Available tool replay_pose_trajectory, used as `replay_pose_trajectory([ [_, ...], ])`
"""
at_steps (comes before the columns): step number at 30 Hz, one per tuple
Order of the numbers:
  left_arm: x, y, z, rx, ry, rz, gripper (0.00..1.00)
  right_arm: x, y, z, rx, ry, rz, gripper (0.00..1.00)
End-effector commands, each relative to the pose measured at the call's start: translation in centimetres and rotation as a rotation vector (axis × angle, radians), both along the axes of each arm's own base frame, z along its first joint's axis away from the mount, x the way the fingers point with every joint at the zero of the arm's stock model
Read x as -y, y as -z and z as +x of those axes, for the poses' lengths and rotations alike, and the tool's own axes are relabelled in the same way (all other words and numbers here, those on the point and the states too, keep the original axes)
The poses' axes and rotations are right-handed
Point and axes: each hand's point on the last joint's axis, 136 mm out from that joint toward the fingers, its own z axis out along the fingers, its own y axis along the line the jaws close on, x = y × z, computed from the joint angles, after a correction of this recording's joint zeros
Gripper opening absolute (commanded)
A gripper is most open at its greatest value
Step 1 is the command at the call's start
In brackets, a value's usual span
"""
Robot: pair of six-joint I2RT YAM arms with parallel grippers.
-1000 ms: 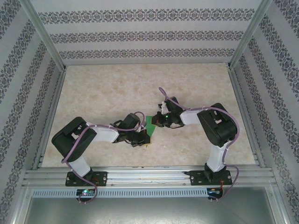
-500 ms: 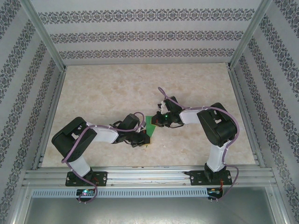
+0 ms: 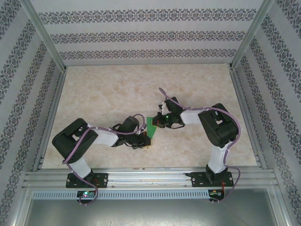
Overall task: Fold a paper plane with a square sheet of paper (fold left side to right side)
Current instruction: Fold the wing for the fifth time at the center of the table.
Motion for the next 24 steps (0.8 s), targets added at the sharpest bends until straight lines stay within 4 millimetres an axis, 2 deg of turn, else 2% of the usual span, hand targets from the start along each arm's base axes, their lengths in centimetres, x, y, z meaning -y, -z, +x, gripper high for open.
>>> replay_pose_trajectory([
  [1, -2.1, 2.7, -3.3, -0.131, -0.003, 0.092, 0.02, 3.6, 5.7, -3.4, -0.154, 0.018, -0.211, 0.0],
  [17, -2.8, 3.2, -6.1, -0.151, -0.004, 0.097, 0.02, 3.7, 6.3, -3.6, -0.165, 0.011, -0.227, 0.0],
  [24, -3.1, 3.0, -6.5, -0.144, -0.01, 0.106, 0.01, 3.8, 6.5, -3.7, -0.17, 0.009, -0.23, 0.0],
])
